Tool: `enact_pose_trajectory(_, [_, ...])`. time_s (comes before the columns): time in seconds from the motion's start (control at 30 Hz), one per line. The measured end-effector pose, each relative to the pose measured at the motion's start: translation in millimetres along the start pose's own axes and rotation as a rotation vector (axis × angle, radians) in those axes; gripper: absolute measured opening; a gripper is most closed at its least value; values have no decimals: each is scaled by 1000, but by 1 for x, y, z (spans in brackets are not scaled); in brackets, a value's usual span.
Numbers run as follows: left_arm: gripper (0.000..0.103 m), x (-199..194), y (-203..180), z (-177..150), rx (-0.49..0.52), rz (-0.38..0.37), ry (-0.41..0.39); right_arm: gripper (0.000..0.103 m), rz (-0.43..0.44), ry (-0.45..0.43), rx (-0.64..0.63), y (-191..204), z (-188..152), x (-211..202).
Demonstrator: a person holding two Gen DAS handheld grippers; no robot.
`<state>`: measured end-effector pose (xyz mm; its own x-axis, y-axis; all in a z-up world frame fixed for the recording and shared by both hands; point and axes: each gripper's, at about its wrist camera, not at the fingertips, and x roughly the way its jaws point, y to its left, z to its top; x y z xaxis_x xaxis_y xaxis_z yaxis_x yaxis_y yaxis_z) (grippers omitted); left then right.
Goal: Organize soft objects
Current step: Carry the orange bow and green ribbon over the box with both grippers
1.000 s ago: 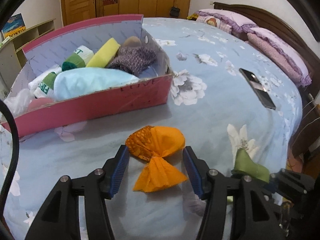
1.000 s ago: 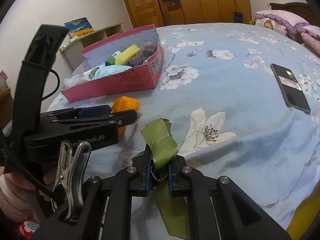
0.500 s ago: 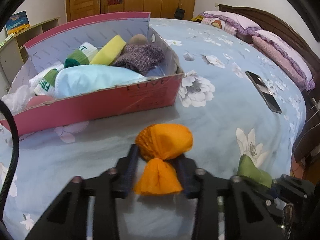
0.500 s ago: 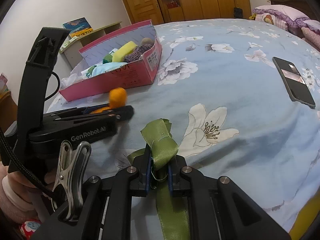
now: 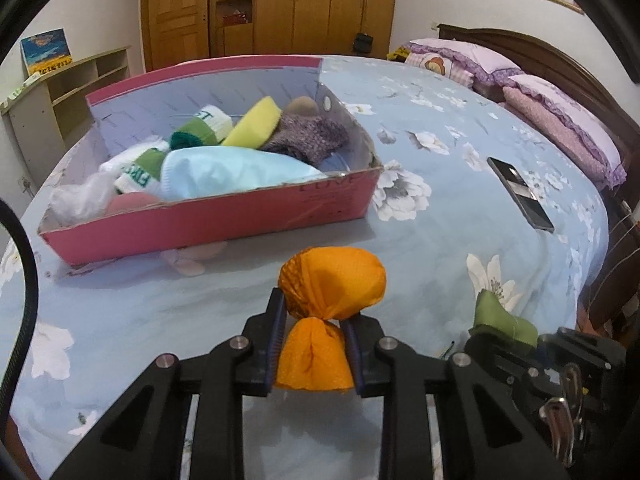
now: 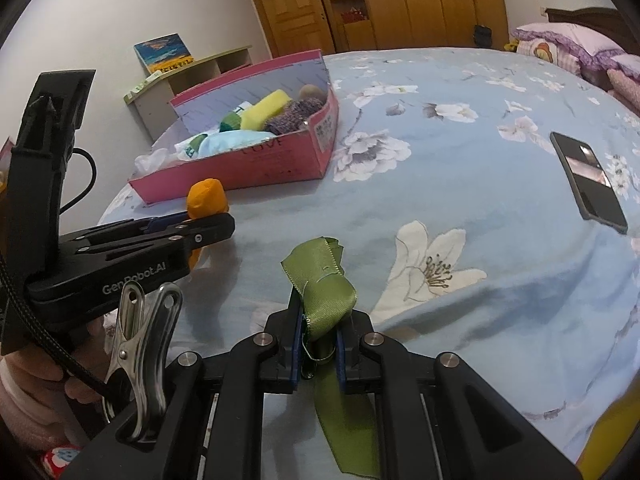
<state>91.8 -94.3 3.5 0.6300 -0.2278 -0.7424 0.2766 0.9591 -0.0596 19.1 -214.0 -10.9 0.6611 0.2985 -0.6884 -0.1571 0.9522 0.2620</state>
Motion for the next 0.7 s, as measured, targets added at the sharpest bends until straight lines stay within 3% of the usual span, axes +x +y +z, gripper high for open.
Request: enact_pose_trajectory(0.7, [28, -46, 51, 8, -87, 73, -58, 13, 71, -7, -96, 43, 49, -14])
